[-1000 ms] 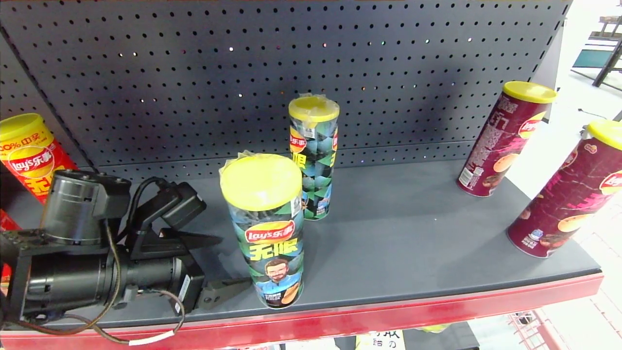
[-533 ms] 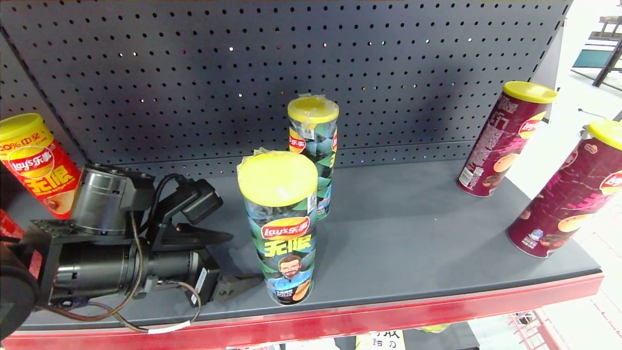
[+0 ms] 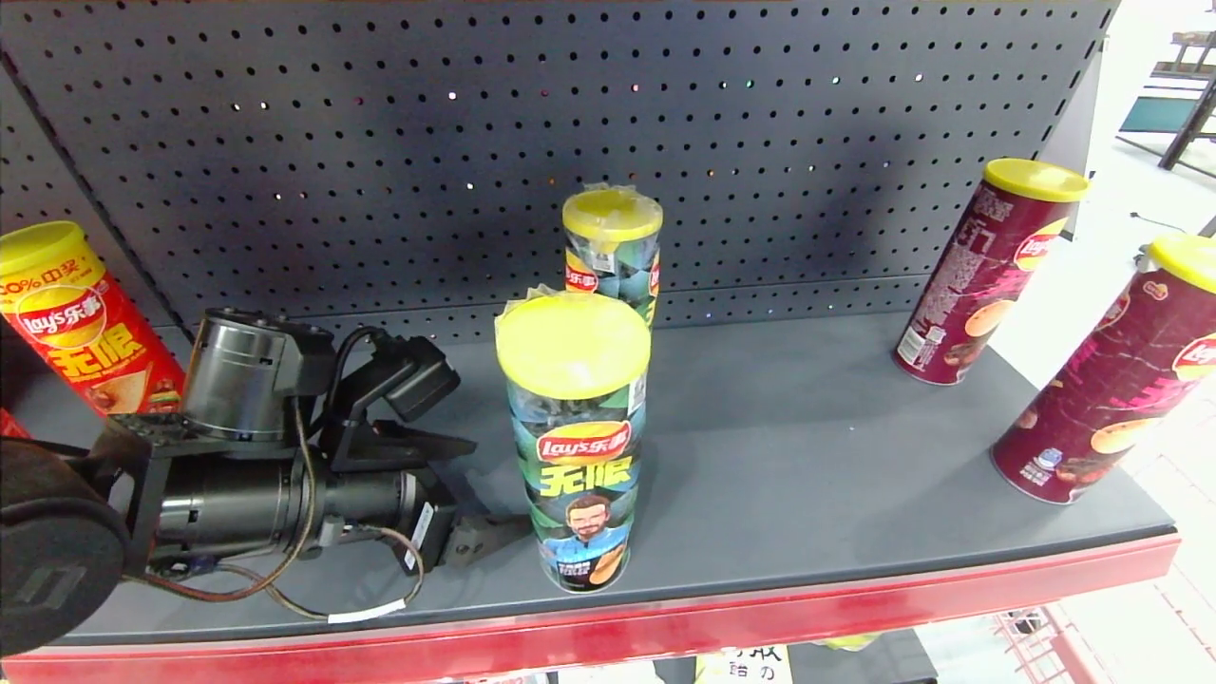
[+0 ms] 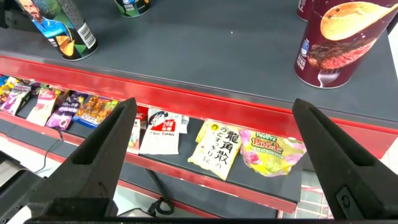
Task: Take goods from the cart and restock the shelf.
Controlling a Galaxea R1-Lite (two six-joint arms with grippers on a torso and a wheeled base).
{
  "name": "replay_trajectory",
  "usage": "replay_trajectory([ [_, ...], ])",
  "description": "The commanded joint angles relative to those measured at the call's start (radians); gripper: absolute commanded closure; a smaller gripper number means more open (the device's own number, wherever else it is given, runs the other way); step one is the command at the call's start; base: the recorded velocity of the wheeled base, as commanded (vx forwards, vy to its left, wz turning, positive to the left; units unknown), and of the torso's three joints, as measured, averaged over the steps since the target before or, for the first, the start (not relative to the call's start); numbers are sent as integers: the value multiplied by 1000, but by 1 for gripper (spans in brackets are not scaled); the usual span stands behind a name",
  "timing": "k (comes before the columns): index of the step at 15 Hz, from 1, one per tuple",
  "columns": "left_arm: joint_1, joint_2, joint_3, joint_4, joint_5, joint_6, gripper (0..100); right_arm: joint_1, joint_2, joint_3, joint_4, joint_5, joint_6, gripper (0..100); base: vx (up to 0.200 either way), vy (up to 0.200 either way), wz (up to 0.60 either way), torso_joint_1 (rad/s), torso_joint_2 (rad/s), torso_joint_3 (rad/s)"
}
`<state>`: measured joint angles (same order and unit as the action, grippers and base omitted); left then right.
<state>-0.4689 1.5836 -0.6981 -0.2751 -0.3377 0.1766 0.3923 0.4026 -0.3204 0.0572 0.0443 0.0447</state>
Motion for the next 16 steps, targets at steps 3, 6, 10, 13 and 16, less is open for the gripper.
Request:
replay_trajectory([
  [3,-2,24,-14,1,0,0,0,0,5,-2,1,0,0,0,0,0,0,0,0,0],
  [6,0,24,-14,1,0,0,0,0,10,0,1,0,0,0,0,0,0,0,0,0],
  [10,-13,22,-8,1,-1,0,0,0,10,-2,1,0,0,0,0,0,0,0,0,0],
  [13,-10,16,6,1,0,0,0,0,10,-2,1,0,0,0,0,0,0,0,0,0],
  [16,-14,22,3,1,-3,0,0,0,10,0,1,0,0,0,0,0,0,0,0,0],
])
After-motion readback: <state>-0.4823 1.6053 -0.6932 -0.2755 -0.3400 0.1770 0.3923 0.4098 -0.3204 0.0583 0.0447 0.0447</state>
